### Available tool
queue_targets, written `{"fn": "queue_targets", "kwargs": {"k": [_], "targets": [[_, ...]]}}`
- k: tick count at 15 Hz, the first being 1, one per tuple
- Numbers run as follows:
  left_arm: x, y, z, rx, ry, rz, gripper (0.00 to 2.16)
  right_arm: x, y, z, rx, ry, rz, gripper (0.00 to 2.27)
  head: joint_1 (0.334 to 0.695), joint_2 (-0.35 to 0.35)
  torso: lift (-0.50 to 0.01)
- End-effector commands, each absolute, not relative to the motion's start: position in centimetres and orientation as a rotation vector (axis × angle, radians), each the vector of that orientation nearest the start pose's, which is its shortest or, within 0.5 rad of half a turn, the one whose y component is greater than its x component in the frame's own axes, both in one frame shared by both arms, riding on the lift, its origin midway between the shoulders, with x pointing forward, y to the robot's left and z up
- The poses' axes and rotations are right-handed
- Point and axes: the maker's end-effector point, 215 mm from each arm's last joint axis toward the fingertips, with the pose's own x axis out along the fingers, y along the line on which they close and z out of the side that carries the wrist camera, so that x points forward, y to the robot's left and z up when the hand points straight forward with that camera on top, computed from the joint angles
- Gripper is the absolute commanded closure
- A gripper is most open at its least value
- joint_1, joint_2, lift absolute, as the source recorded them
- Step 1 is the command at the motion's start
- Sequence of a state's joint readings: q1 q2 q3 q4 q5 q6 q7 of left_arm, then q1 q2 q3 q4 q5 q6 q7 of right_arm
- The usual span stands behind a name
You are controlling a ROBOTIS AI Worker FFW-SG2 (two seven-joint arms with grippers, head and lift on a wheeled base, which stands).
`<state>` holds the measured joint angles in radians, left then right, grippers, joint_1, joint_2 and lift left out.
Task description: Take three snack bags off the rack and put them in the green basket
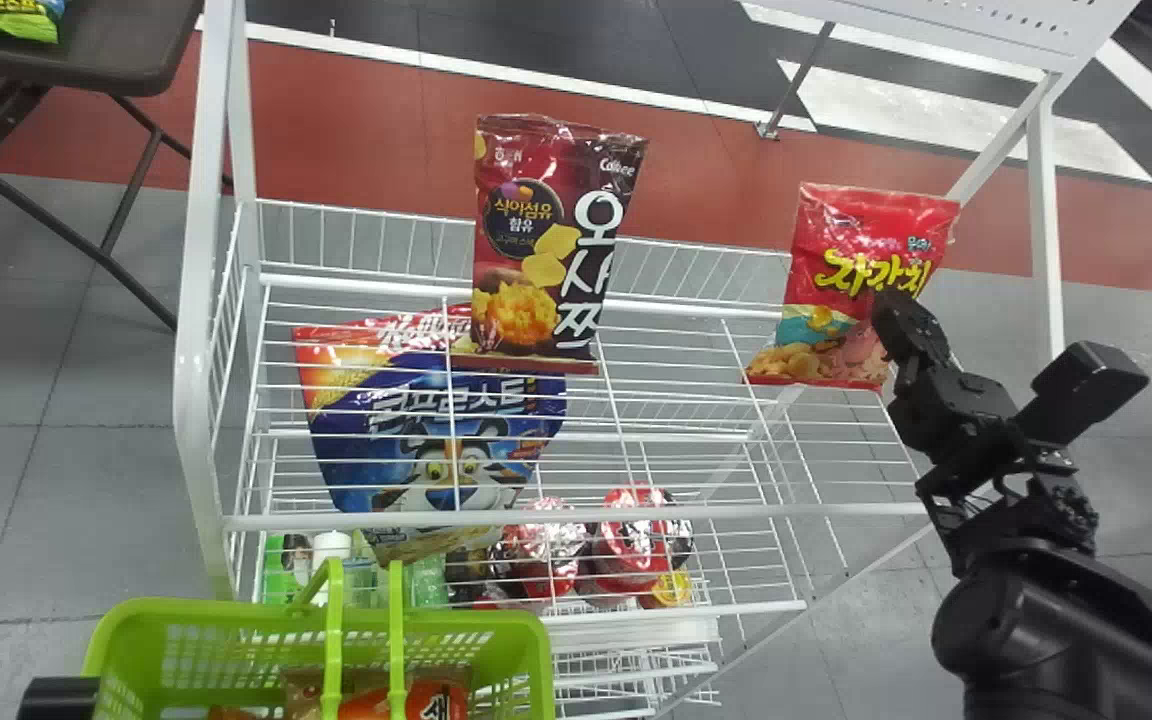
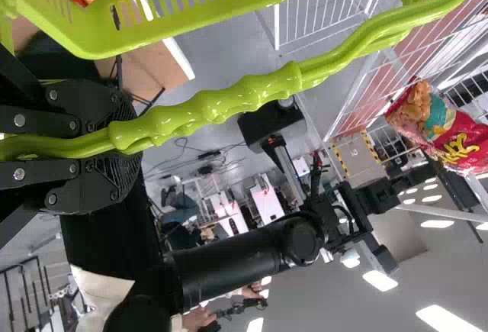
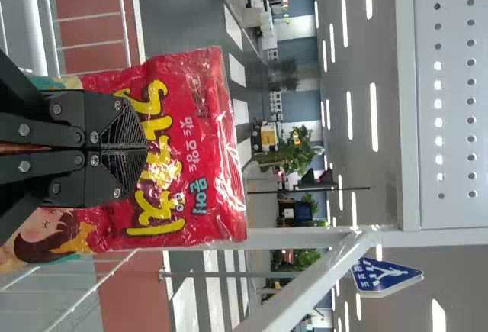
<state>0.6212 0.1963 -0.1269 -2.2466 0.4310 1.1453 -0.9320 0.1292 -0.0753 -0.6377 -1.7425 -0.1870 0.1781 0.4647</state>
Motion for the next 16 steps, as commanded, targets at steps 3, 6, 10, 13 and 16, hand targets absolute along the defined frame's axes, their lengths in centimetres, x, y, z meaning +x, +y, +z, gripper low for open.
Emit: {"fn": "queue_targets", "kwargs": {"k": [3,6,10,13,16], "targets": [[15.0,-1.7,-41.9,-0.717,0.994,-1.222,1.70,47.9,-50.2,-32.6,0.101,0.023,-0.122,1.66,0.695,-0.350,-0.024],[14.8,-1.7,-42.0,-0.718,0.999,-1.221,1.70,47.4,-50.1,-31.8,0.078,0.005,-0.120,0.00,0.695,-0.350,-0.024],[14.7,-1.9,-41.9,-0.713,0.998,-1.225,1.70,48.7,-51.7,-32.2,0.075,0.014,-0.149,0.03,0.695,-0.350,-0.024],[14.7,-1.8,-42.0,-0.712,1.002,-1.223,1.70,50.1,-53.5,-33.2,0.094,0.036,-0.170,0.04,0.695,-0.350,-0.024],[14.8,-1.7,-42.2,-0.713,1.004,-1.219,1.70,51.3,-52.6,-34.0,0.100,0.053,-0.135,0.09,0.695,-0.350,-0.024]]}}
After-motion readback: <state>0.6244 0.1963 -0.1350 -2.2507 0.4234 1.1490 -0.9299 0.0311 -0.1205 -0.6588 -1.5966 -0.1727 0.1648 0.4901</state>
